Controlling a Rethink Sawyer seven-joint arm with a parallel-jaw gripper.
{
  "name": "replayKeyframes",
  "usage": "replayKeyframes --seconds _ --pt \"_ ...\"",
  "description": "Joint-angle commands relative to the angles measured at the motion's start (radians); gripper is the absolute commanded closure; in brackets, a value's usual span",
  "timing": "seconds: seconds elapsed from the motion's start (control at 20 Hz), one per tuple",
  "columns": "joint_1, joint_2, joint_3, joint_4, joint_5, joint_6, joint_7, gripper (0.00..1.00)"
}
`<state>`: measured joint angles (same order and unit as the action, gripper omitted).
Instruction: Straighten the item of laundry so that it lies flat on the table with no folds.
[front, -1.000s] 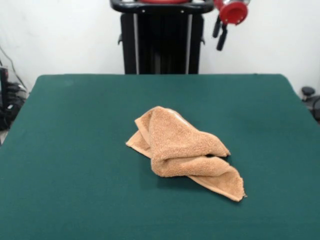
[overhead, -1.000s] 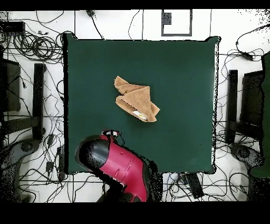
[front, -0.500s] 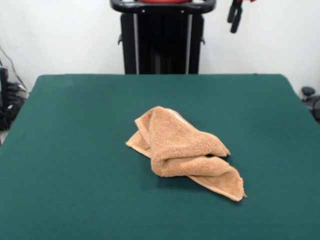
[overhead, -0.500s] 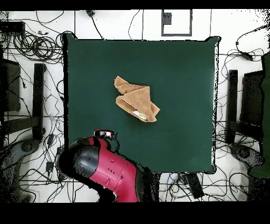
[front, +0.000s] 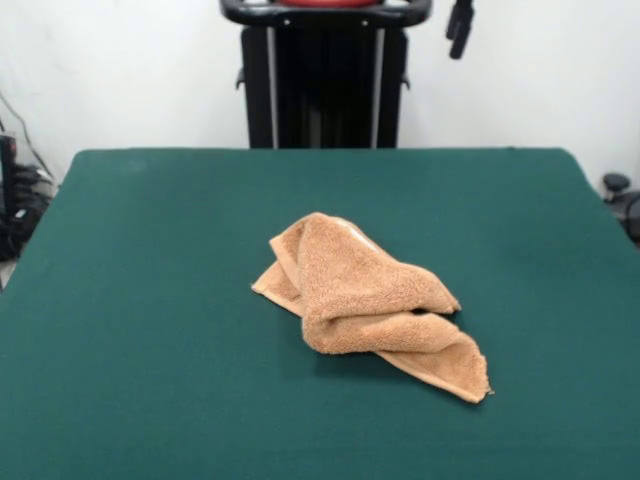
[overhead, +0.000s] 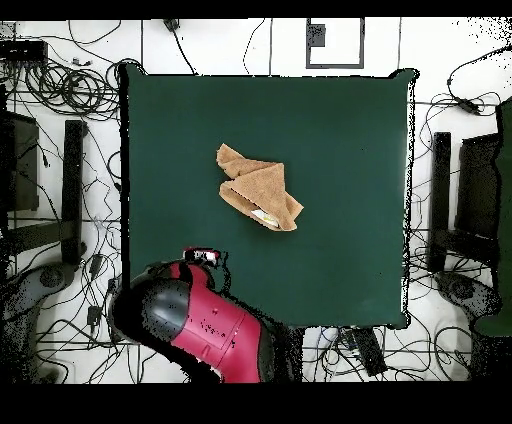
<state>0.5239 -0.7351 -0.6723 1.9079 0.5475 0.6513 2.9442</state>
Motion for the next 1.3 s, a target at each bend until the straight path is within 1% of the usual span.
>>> replayKeyframes --seconds 0.05,0.2,0.4,0.45,0.6,0.65,0.7,0.75,0.8,0.9,1.0,1.05,1.1,1.15,1.3 --pt "0.042 0.044 0.013 -0.008 0.054 0.013 0.331 0.0" --pt "0.042 0.049 0.014 0.004 0.057 -0.019 0.319 0.0" --pt "0.037 0.023 -0.007 0.009 0.037 -0.03 0.277 0.0" --pt "0.039 0.007 -0.005 0.028 0.043 -0.053 0.272 0.0" --pt "0.026 -0.001 0.003 0.06 0.045 -0.123 0.249 0.0" --pt "0.029 0.006 -0.001 0.071 0.046 -0.157 0.255 0.0" --pt "0.036 0.011 -0.009 0.074 0.043 -0.165 0.262 0.0" --pt "0.062 0.023 -0.044 0.07 0.03 -0.16 0.281 0.0" --pt "0.07 0.027 -0.057 0.068 0.024 -0.158 0.284 0.0" --pt "0.051 0.031 -0.045 0.093 0.027 -0.212 0.263 0.0" --pt "-0.007 0.027 0.009 0.145 0.044 -0.309 0.231 0.0" --pt "-0.053 0.02 0.059 0.18 0.047 -0.387 0.205 0.0" --pt "-0.081 0.018 0.084 0.198 0.043 -0.429 0.193 0.0" --pt "-0.145 0.01 0.143 0.229 0.024 -0.515 0.164 0.0" --pt "-0.28 -0.008 0.253 0.277 -0.031 -0.637 0.124 0.0"
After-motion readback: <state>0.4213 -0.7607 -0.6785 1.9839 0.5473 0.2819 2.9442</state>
